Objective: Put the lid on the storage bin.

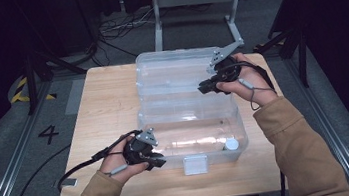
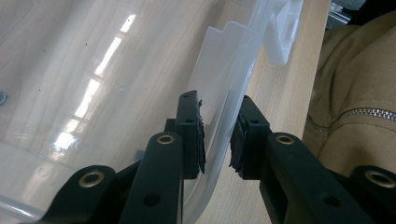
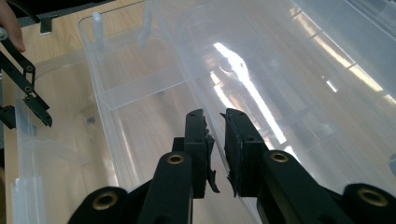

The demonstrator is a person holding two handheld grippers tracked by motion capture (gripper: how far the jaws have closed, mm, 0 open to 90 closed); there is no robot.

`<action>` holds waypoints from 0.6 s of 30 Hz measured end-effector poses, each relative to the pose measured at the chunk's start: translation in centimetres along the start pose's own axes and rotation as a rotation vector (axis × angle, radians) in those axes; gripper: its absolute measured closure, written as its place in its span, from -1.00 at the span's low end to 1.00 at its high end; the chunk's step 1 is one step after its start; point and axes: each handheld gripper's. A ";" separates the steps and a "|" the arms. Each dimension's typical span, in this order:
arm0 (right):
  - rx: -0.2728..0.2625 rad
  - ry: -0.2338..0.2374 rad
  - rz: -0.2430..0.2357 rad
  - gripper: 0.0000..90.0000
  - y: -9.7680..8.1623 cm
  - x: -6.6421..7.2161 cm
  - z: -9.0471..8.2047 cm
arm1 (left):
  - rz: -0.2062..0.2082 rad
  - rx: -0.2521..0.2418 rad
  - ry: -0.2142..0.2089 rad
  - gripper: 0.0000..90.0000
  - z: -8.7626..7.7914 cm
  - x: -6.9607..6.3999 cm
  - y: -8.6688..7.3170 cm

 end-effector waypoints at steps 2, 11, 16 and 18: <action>0.001 0.004 0.002 0.77 0.0 0.1 -0.1 | 0.001 0.001 0.000 0.67 0.0 0.0 0.0; 0.003 0.012 -0.002 0.78 -0.1 0.5 -0.4 | -0.002 0.001 -0.002 0.67 0.1 0.0 0.0; 0.006 0.014 -0.005 0.78 -0.1 0.8 -0.5 | -0.004 0.002 -0.002 0.67 0.1 0.0 0.0; 0.006 0.013 -0.010 0.79 -0.1 0.9 -0.6 | -0.004 0.003 -0.001 0.66 0.1 0.0 0.0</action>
Point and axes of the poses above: each handheld gripper's, and its own axes: z roughly forward along the jaws, y roughly out of its top, x roughly to its left, and after that the axes turned 2 degrees about z, right-handed
